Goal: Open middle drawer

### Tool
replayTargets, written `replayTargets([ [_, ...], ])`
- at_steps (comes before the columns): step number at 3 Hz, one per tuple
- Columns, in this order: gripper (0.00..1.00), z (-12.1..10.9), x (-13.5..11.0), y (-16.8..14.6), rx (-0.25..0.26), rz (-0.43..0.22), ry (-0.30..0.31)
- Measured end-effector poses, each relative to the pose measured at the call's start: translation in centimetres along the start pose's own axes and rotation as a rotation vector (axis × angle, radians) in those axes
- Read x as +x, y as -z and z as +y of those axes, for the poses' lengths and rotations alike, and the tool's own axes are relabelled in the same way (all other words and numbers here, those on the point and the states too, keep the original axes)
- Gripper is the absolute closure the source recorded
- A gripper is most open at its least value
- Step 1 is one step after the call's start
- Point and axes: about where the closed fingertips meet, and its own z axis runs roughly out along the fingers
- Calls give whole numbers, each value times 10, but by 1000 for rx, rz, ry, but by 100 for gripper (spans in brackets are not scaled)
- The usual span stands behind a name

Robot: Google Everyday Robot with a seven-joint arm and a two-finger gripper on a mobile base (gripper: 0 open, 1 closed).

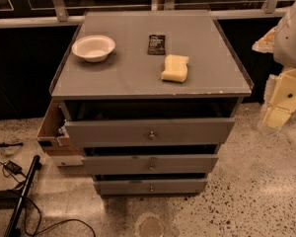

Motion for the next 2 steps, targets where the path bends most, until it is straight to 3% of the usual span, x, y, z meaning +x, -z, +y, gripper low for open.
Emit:
replayTargets([
  [1,0,0,0,0,0,0,0],
  [2,19,0,0,1,9,-3,-1],
])
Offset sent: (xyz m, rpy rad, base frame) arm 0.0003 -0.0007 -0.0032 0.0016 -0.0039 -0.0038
